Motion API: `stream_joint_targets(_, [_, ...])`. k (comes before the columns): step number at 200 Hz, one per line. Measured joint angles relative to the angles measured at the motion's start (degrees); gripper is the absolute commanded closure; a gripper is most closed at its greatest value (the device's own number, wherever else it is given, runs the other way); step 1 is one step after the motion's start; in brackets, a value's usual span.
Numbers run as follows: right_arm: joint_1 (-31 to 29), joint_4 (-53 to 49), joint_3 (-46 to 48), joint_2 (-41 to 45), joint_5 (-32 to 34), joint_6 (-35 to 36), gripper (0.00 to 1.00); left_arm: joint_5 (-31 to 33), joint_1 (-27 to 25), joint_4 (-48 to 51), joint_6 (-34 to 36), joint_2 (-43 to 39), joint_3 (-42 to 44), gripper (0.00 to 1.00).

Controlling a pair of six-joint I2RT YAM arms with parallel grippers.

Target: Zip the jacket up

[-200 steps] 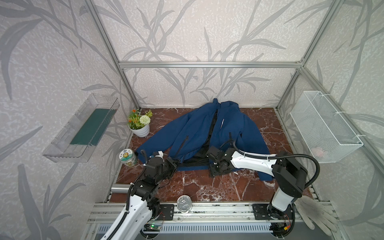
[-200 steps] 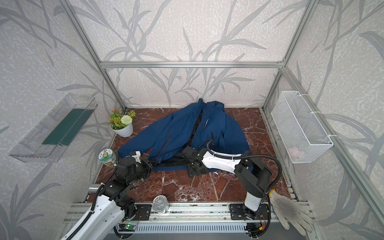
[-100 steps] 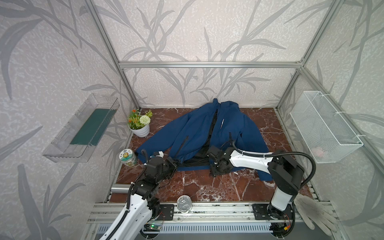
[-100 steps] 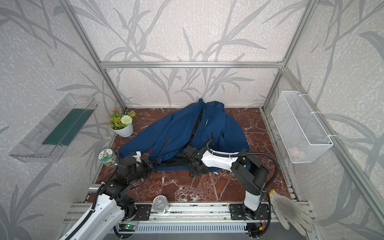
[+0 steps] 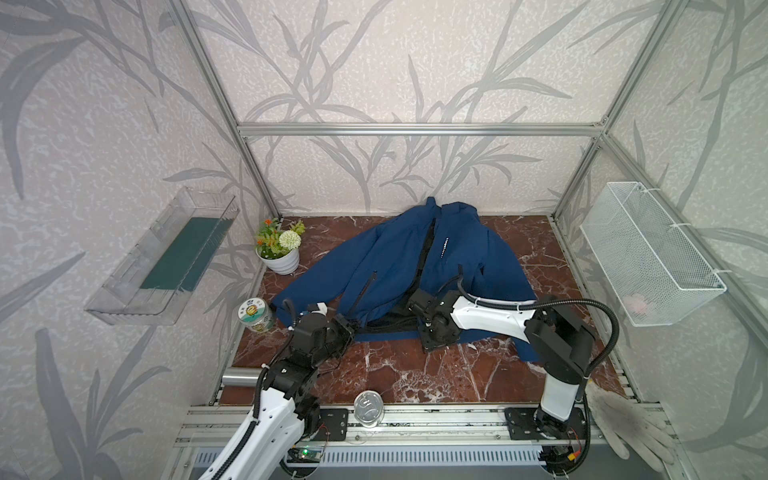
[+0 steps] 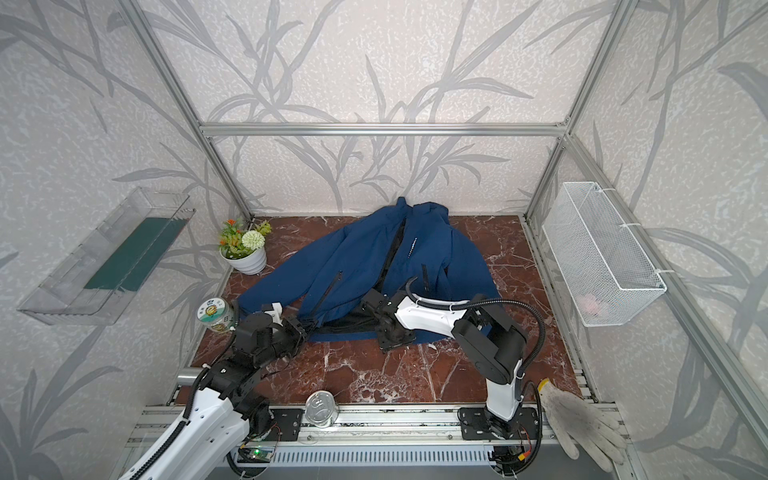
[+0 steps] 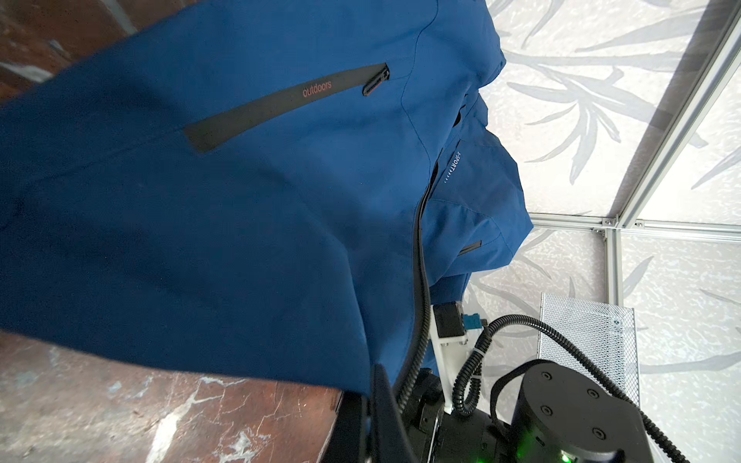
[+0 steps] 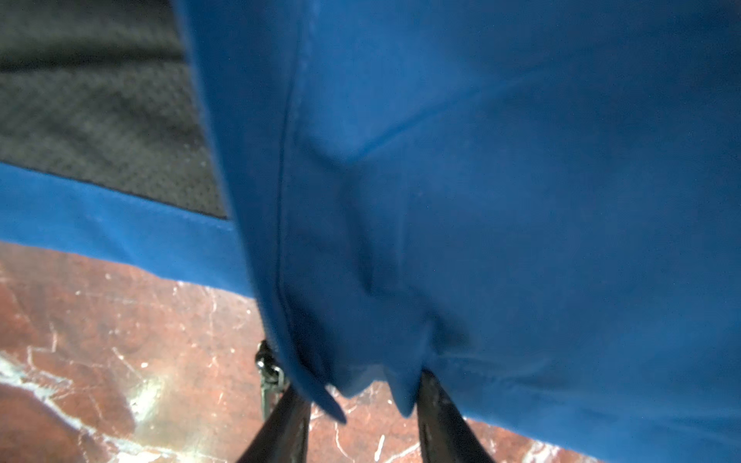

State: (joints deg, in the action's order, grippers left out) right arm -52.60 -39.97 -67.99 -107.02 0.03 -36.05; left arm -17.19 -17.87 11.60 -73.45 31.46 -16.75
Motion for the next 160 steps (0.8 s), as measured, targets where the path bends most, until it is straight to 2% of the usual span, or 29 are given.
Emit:
stream_joint_targets(20, [0.0, -0.6, -1.5, -1.2, 0.2, 0.9, 0.73, 0.0, 0.0, 0.0, 0.0, 0.0, 0.0, 1.00])
stream_joint_targets(55, [0.1, 0.0, -2.3, -1.7, -0.6, 2.1, 1.00, -0.1, 0.0, -0.1, 0.0, 0.1, 0.0, 1.00])
stream_joint_targets(108, [1.5, 4.5, 1.8, 1.2, -5.4, 5.2, 1.00, -1.1, 0.0, -1.3, 0.0, 1.1, 0.0, 1.00])
stream_joint_targets(160, [7.2, 14.1, 13.4, 11.5, -18.3, 5.9, 1.00, -2.7, -0.7, -5.4, -0.2, 4.5, -0.6, 1.00])
